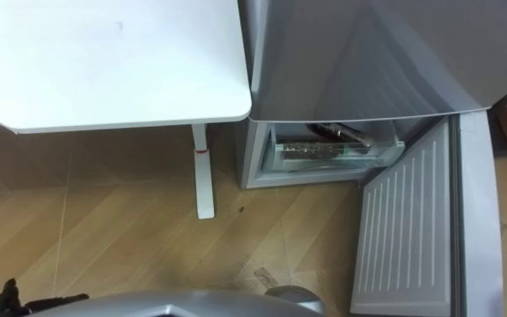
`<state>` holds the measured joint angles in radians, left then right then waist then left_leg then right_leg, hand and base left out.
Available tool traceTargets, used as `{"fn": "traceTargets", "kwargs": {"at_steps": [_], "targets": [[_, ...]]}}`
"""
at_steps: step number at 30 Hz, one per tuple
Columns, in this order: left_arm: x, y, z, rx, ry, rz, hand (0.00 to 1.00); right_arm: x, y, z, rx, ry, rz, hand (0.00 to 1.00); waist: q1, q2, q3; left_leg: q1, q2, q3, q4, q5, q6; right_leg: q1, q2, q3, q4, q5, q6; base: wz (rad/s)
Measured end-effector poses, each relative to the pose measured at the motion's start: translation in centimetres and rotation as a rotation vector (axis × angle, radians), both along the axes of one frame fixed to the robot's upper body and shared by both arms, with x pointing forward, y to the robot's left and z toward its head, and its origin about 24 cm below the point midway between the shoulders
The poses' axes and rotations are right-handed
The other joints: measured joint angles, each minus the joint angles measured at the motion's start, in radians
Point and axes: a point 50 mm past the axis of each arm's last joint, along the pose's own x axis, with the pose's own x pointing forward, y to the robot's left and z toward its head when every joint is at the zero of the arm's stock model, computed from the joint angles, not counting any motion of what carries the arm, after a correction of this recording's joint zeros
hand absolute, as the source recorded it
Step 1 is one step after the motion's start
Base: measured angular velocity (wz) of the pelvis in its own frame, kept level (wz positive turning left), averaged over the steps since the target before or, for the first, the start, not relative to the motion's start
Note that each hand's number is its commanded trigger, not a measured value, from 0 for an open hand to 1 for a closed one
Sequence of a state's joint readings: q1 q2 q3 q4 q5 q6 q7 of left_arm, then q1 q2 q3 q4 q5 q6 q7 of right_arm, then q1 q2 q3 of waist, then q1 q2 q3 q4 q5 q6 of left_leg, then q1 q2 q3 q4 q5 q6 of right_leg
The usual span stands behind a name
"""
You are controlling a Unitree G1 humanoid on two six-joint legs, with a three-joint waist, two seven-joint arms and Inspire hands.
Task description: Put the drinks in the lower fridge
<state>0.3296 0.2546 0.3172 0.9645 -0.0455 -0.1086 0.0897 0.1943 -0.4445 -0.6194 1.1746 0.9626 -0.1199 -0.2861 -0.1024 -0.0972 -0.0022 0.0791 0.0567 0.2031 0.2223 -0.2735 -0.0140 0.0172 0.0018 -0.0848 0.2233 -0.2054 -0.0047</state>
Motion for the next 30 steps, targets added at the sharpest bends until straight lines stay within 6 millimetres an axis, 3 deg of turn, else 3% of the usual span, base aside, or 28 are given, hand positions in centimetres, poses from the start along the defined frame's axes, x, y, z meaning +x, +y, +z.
{"fn": "traceTargets", "kwargs": {"at_steps": [5,10,14,19,22,25,27,28,30], "targets": [[-0.3,-0.1,-0.3,-0.028,0.034,-0.007,0.00,0.5,0.3,-0.4,0.046,-0.093,0.018,0.00,0.000,0.002,0.0019,0.001,0.000,0.001,0.001,0.000,0.000,-0.002,0.000,0.003,0.000,0.000,0.000,-0.03],[-0.2,-0.3,-0.4,-0.061,0.040,-0.014,0.00,2.3,0.6,-0.7,0.067,-0.179,0.102,0.00,0.016,0.007,0.0026,0.005,0.001,0.000,0.001,0.000,0.000,0.000,0.002,0.002,-0.002,0.003,-0.001,0.00],[0.2,-0.6,-0.6,-0.084,0.037,-0.043,0.00,4.3,1.2,-1.0,0.096,-0.248,0.235,0.00,0.029,0.020,0.0040,0.003,0.001,-0.002,0.004,0.000,0.000,0.001,0.001,0.001,-0.004,0.005,-0.001,0.02],[0.2,-0.7,-0.7,-0.097,0.062,-0.084,0.00,4.7,1.7,-1.1,0.124,-0.285,0.407,0.00,0.046,0.023,0.0054,0.005,0.002,-0.008,0.005,0.000,0.000,0.000,0.000,-0.006,-0.002,0.007,-0.003,-0.02],[0.6,-1.3,-0.9,-0.117,0.087,-0.141,0.00,6.1,3.0,-1.5,0.171,-0.271,0.634,0.00,0.059,0.020,0.0092,0.006,0.004,-0.003,0.004,0.000,0.000,-0.003,0.002,-0.001,-0.003,0.009,-0.005,-0.16],[2.6,-2.2,-1.2,-0.143,0.088,-0.245,0.00,8.4,7.1,-1.9,0.239,-0.294,0.945,0.00,0.123,0.007,0.0106,-0.015,0.015,0.002,0.007,0.000,-0.001,-0.029,0.017,0.020,-0.003,0.030,-0.012,-0.41],[4.3,-3.2,-1.4,-0.159,0.104,-0.372,0.00,10.6,11.0,-1.7,0.288,-0.367,1.116,0.00,0.199,0.004,0.0126,-0.026,0.034,0.006,0.017,-0.003,-0.009,-0.039,0.032,-0.003,-0.023,0.068,-0.022,-0.73],[4.9,-3.5,-1.4,-0.162,0.100,-0.394,0.00,11.0,11.7,-1.6,0.295,-0.385,1.139,0.00,0.207,0.004,0.0127,-0.031,0.039,0.005,0.023,-0.006,-0.013,-0.042,0.034,-0.006,-0.026,0.071,-0.026,-0.44],[6.2,-4.2,-1.7,-0.165,0.118,-0.456,0.00,12.6,16.0,-1.1,0.388,-0.513,1.252,0.00,0.241,0.007,0.0142,-0.040,0.049,-0.002,0.023,-0.004,-0.024,-0.055,0.044,-0.006,-0.022,0.079,-0.038,-0.13]]}}
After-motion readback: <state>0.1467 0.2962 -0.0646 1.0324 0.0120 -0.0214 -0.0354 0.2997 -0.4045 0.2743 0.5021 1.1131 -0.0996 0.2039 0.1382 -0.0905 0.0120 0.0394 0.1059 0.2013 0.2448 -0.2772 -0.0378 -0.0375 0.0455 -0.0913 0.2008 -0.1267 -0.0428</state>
